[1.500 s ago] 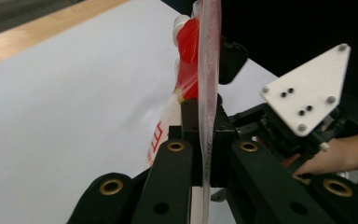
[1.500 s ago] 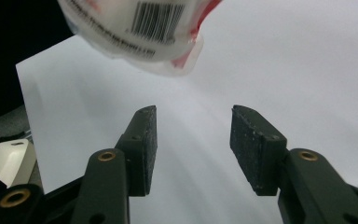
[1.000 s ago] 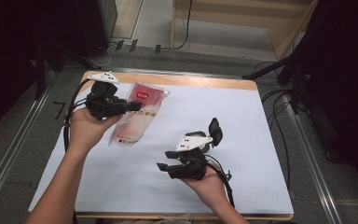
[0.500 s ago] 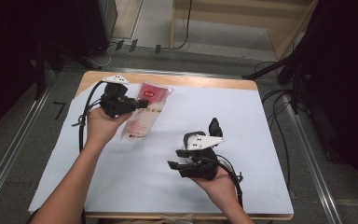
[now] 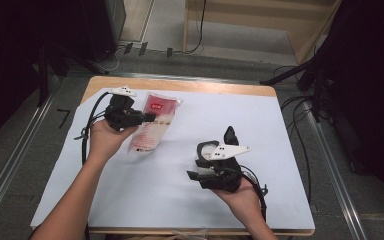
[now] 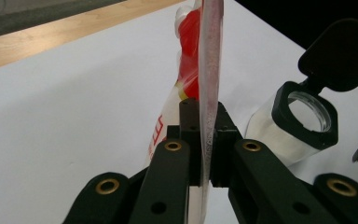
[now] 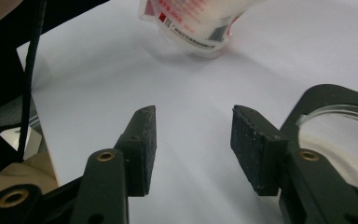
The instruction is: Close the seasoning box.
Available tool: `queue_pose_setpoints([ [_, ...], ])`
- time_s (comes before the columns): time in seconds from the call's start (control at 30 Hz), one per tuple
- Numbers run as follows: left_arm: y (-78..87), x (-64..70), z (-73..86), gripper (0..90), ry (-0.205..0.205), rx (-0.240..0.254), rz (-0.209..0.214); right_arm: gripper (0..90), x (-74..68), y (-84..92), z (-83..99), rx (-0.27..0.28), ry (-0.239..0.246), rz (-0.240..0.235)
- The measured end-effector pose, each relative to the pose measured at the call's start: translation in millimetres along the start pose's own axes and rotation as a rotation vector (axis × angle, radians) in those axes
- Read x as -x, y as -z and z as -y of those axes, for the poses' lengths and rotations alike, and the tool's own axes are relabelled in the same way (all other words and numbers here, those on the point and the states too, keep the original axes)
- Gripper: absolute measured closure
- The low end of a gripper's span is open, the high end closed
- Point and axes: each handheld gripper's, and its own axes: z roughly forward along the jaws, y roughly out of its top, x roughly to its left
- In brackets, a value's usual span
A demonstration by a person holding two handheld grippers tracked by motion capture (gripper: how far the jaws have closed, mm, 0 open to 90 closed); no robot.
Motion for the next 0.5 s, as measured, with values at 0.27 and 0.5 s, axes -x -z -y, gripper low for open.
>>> queue_pose_setpoints([
  [0.27,20.6,-3.4,20.1,85.8,0.011,0.011,-0.013,52.4,8.5,5.5,0.2,-0.013,-0.012,0.009],
  [0.5,35.3,-5.5,38.1,82.7,0.003,0.025,0.015,58.7,11.5,11.6,0.9,0.0,-0.02,0.018],
])
